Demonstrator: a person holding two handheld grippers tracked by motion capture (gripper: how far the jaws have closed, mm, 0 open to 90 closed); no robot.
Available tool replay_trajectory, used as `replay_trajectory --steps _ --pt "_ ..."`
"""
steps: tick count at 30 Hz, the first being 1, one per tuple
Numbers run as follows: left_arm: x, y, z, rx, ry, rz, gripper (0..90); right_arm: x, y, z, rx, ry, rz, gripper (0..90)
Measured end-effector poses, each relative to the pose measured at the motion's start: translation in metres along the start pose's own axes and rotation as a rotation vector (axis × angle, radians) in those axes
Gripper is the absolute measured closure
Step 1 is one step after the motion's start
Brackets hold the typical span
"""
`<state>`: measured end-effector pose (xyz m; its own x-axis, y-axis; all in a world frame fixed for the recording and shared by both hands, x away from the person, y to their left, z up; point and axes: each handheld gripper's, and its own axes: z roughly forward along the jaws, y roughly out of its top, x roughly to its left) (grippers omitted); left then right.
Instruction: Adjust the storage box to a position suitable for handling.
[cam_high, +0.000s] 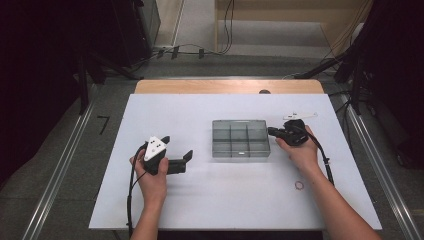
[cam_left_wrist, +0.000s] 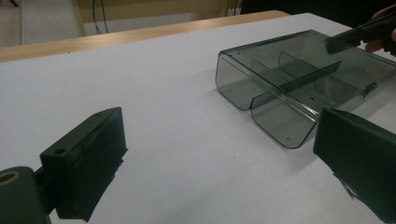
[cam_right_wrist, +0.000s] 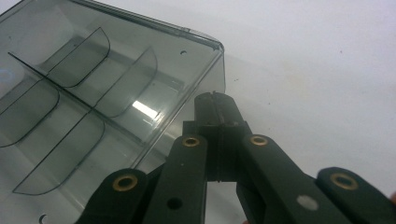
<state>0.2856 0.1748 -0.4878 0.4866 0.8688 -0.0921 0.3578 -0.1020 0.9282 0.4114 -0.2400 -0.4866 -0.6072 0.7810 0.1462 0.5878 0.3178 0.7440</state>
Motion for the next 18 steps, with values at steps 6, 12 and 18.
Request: replay_trajectory --steps 6,12,18 --pt "-0.004 0.008 0.024 0.022 -0.001 -0.003 4.9 -0.001 0.000 0.000 -0.001 0.007 0.005 88.6" --pt "-0.009 0.012 0.044 0.057 0.001 -0.041 12.5 0.001 -0.001 0.001 0.011 0.015 0.009 88.6" --pt "-0.006 0.016 0.063 0.117 0.039 -0.138 39.9 0.001 0.001 -0.002 0.016 0.031 0.025 88.6"
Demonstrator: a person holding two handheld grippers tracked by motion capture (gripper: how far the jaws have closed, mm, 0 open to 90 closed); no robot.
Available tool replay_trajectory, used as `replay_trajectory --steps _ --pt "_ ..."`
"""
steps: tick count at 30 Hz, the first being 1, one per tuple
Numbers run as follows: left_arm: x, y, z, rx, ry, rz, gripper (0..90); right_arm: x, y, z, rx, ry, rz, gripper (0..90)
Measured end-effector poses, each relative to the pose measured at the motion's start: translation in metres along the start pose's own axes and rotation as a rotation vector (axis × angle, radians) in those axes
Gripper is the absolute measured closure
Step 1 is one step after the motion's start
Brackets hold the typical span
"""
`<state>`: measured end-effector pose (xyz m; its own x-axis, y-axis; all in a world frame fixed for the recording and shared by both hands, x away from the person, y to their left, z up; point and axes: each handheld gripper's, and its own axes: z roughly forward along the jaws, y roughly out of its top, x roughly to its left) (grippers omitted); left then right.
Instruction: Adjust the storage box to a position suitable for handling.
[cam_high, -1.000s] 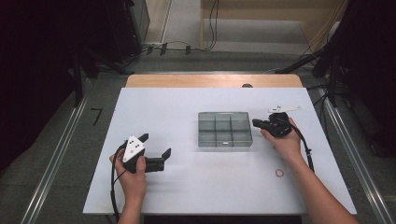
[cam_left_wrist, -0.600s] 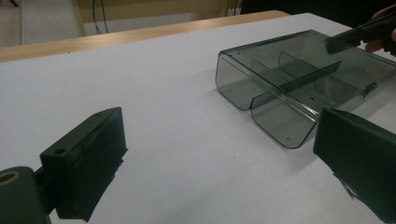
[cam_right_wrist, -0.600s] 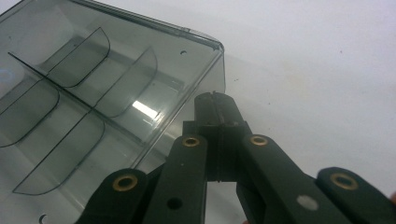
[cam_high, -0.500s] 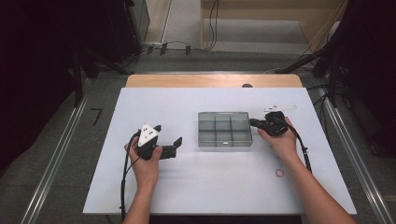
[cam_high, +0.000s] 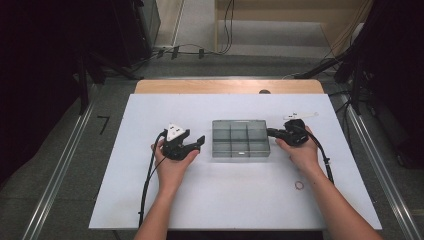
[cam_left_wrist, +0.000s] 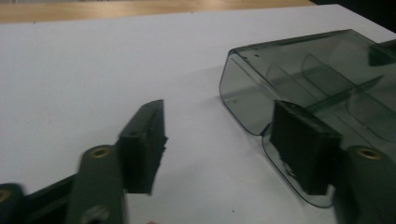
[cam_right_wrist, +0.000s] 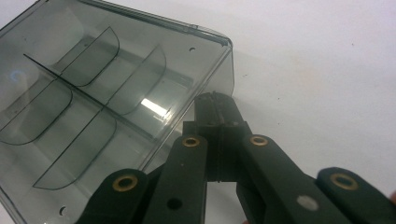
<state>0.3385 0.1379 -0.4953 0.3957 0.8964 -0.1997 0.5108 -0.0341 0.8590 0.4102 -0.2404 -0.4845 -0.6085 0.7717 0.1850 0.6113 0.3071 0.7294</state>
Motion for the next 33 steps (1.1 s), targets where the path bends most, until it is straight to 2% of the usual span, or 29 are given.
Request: replay_trajectory --steps 3,6,9,14,17,19,22,24,28,33 --pt "0.000 0.005 0.007 0.050 -0.017 -0.034 56.8 0.000 -0.001 0.001 0.005 0.004 0.011 88.6" --pt "-0.001 0.006 0.012 0.076 -0.034 -0.048 68.2 0.000 -0.001 0.002 0.017 -0.001 0.012 88.6" --pt "-0.002 0.004 0.018 0.112 -0.052 -0.045 76.7 0.001 -0.002 0.002 0.015 -0.003 0.017 88.6" --pt "-0.009 0.001 0.029 0.171 -0.088 -0.024 81.4 0.005 -0.003 0.002 0.011 0.007 0.019 88.6" --pt "-0.012 0.000 0.032 0.182 -0.069 -0.017 84.4 0.009 -0.003 0.004 0.016 0.009 0.006 88.6" --pt "-0.011 0.000 0.031 0.189 -0.069 -0.025 86.0 0.011 -0.004 0.006 0.018 0.011 0.010 88.6" --pt "-0.010 0.000 0.031 0.202 -0.049 -0.023 89.3 0.014 -0.005 0.009 0.028 0.017 0.012 88.6" --pt "-0.008 0.000 0.031 0.206 -0.051 -0.031 89.5 0.016 -0.005 0.011 0.038 0.010 0.010 88.6" --pt "-0.009 -0.001 0.032 0.212 -0.047 -0.022 89.6 0.020 -0.005 0.015 0.070 -0.020 0.039 88.6" --pt "-0.010 -0.001 0.031 0.212 -0.041 -0.006 90.0 0.022 -0.007 0.016 0.069 -0.023 0.055 88.7"
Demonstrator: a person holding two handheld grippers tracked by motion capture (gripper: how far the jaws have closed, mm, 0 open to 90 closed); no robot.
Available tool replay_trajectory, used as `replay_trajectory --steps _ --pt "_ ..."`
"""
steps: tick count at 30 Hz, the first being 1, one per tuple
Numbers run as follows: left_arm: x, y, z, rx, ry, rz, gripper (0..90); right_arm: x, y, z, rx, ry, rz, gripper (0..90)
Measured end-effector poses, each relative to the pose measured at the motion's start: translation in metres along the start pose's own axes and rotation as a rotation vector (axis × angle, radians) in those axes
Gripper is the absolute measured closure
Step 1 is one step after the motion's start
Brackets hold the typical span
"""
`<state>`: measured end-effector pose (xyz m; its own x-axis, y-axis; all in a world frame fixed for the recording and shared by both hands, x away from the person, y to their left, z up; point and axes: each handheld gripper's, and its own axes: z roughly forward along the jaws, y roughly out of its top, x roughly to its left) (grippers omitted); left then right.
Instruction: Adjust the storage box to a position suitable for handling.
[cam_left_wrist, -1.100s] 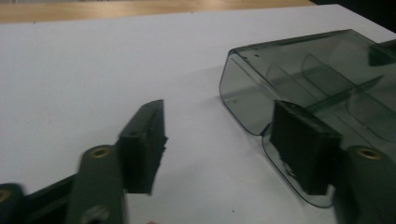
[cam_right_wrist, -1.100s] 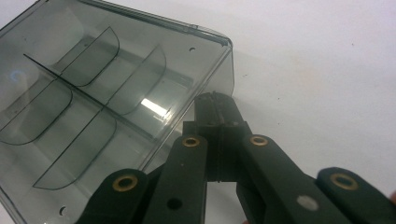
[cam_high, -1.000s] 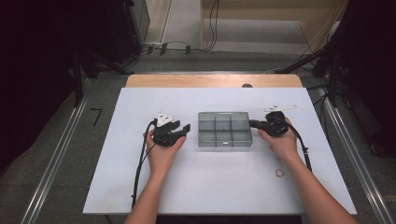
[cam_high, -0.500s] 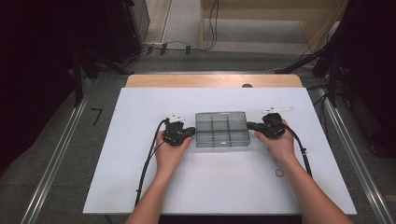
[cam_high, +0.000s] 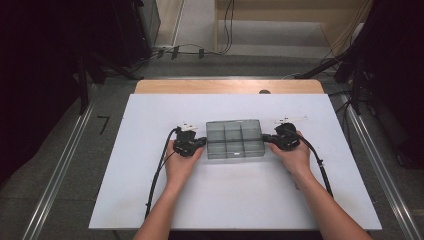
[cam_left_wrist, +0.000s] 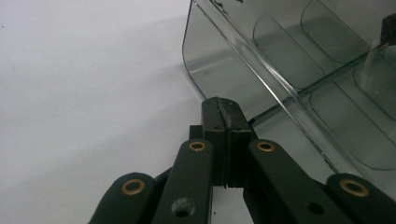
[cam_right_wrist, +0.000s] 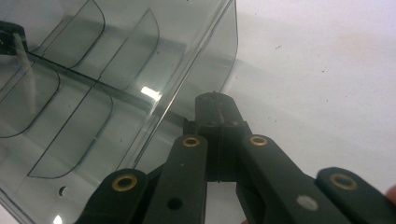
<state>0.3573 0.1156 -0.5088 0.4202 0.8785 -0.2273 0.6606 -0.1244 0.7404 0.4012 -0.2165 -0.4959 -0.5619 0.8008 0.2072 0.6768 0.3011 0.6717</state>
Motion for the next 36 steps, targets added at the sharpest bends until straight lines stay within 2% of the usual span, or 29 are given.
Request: replay_trajectory --steps 2,7,17,27,36 --pt "0.000 0.000 0.000 0.000 0.003 0.002 90.0 0.003 -0.001 -0.001 0.005 -0.011 -0.013 88.7" --pt "0.000 -0.001 -0.001 -0.008 0.009 -0.011 90.0 0.005 -0.005 -0.003 0.007 0.005 -0.015 88.8" --pt "-0.002 -0.005 -0.006 -0.004 0.007 -0.008 90.0 0.011 -0.016 -0.009 0.005 0.016 -0.014 88.7" --pt "-0.006 -0.013 -0.014 -0.007 -0.014 -0.010 90.0 0.016 -0.023 -0.015 0.009 0.015 -0.024 88.7" --pt "-0.011 -0.020 -0.019 -0.004 -0.018 -0.007 90.0 0.016 -0.023 -0.015 0.009 0.012 -0.030 88.7"
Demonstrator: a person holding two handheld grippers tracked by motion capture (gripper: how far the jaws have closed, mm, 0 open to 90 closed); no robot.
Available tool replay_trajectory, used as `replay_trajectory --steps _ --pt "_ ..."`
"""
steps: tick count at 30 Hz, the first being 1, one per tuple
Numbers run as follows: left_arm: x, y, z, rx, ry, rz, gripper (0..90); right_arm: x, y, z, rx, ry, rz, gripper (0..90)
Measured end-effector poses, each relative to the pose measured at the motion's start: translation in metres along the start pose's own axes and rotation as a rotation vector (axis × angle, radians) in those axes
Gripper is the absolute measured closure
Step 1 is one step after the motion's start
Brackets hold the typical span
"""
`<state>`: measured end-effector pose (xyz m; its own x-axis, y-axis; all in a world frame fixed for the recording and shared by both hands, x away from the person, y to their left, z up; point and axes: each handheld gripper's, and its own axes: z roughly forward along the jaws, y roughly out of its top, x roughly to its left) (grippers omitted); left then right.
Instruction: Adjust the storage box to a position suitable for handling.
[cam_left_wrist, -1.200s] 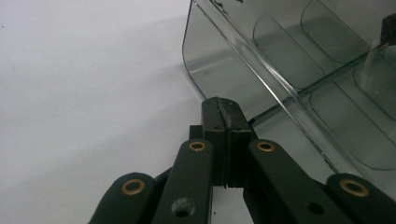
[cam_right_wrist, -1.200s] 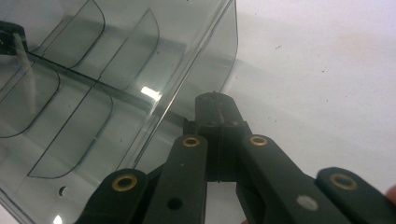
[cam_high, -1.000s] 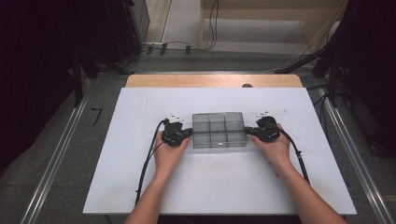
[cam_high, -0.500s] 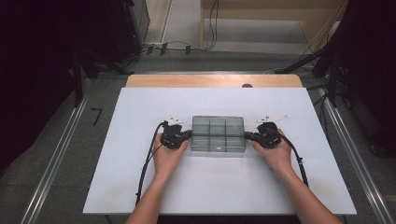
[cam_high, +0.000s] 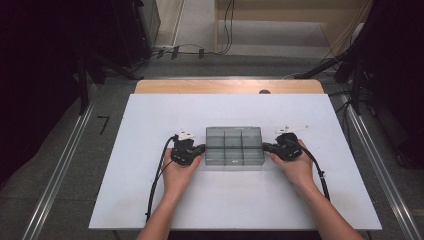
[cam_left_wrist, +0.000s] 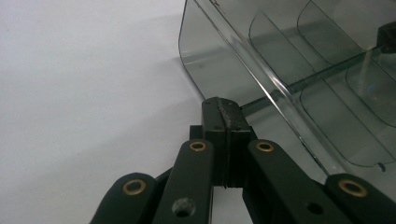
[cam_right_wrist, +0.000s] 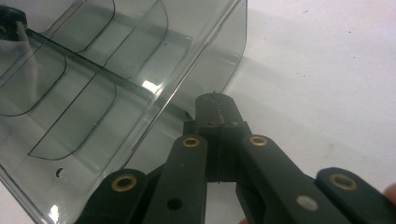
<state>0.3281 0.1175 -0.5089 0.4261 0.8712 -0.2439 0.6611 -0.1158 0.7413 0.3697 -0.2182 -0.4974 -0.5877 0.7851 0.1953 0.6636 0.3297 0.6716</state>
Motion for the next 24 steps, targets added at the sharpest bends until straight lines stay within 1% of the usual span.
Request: replay_trajectory --steps 4,9,12,14,16,20,22,24 --pt "-0.0022 -0.0015 -0.0008 0.001 -0.002 0.005 90.0 -0.0002 -0.0008 -0.0010 0.002 -0.001 -0.003 88.7" --pt "-0.0036 -0.0027 -0.0012 0.000 -0.006 -0.002 90.0 0.0003 -0.0022 -0.0027 0.004 0.000 -0.001 88.7" --pt "-0.0042 -0.0032 -0.0017 0.000 -0.003 0.001 90.0 0.0011 -0.0026 -0.0034 0.007 -0.009 -0.014 88.7" --pt "-0.0053 -0.0040 -0.0024 0.000 -0.005 -0.007 90.0 0.0016 -0.0030 -0.0040 0.010 -0.011 -0.016 88.7" --pt "-0.0048 -0.0044 -0.0029 0.003 -0.017 -0.015 90.0 0.0012 -0.0031 -0.0042 0.010 -0.011 -0.016 88.7" --pt "-0.0029 -0.0046 -0.0029 0.002 -0.024 -0.012 90.0 0.0001 -0.0026 -0.0045 0.012 -0.001 -0.010 88.6" --pt "-0.0024 -0.0042 -0.0033 -0.007 -0.030 -0.019 90.0 0.0010 -0.0019 -0.0050 0.002 -0.015 -0.015 88.5" --pt "-0.0029 -0.0045 -0.0046 -0.017 -0.030 -0.013 90.0 0.0009 -0.0015 -0.0061 -0.018 -0.011 -0.005 88.3"
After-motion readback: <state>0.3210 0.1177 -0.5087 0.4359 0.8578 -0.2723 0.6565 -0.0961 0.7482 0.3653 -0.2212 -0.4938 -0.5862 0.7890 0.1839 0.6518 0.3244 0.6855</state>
